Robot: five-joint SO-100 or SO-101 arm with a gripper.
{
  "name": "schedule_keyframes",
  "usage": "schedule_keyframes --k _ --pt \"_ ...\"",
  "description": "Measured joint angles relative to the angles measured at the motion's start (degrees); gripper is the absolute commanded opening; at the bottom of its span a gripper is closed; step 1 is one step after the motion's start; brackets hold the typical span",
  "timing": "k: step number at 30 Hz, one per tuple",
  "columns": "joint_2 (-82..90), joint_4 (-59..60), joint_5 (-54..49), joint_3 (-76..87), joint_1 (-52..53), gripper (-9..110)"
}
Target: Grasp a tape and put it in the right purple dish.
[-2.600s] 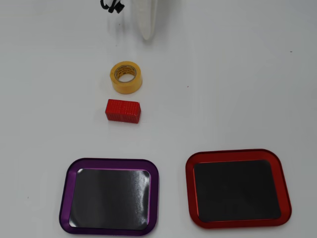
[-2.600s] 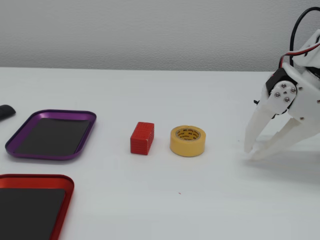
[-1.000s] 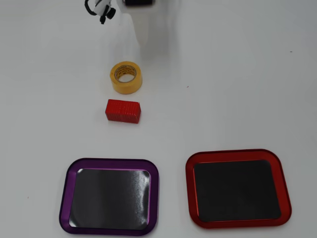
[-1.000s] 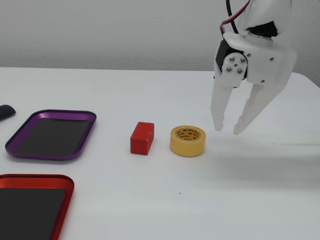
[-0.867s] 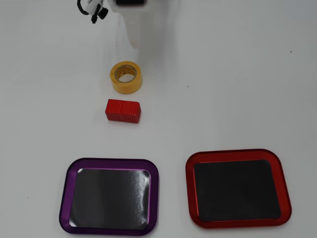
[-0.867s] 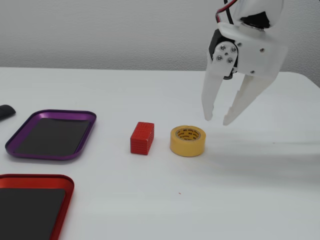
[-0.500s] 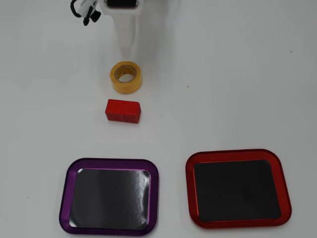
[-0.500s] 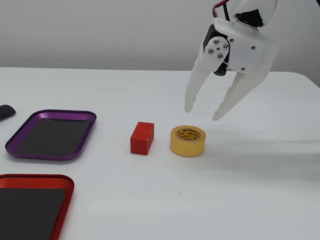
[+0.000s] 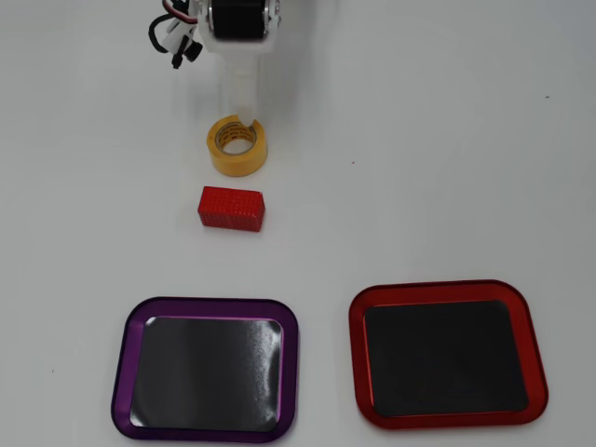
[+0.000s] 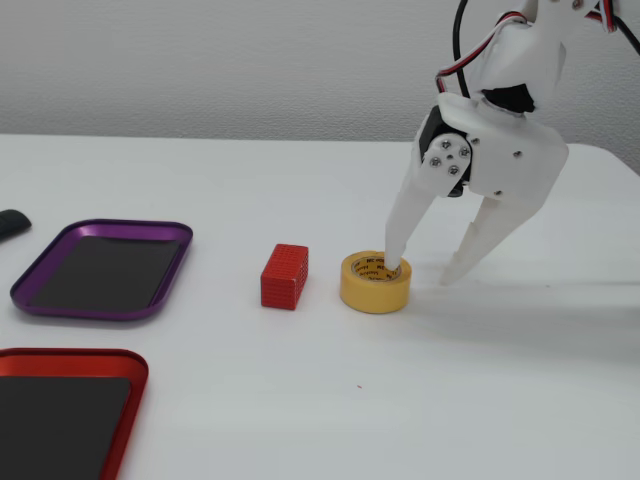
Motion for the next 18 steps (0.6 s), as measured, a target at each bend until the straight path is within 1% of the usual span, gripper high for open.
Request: schedule_keyframes --k 7,12,18 --pt "-0.2 -0.3 0.0 0.1 0.0 14" --pt "-1.0 -2.9 0.0 0.7 0.0 14" --pt "-9.7 -6.3 -0.4 0.8 0.5 13"
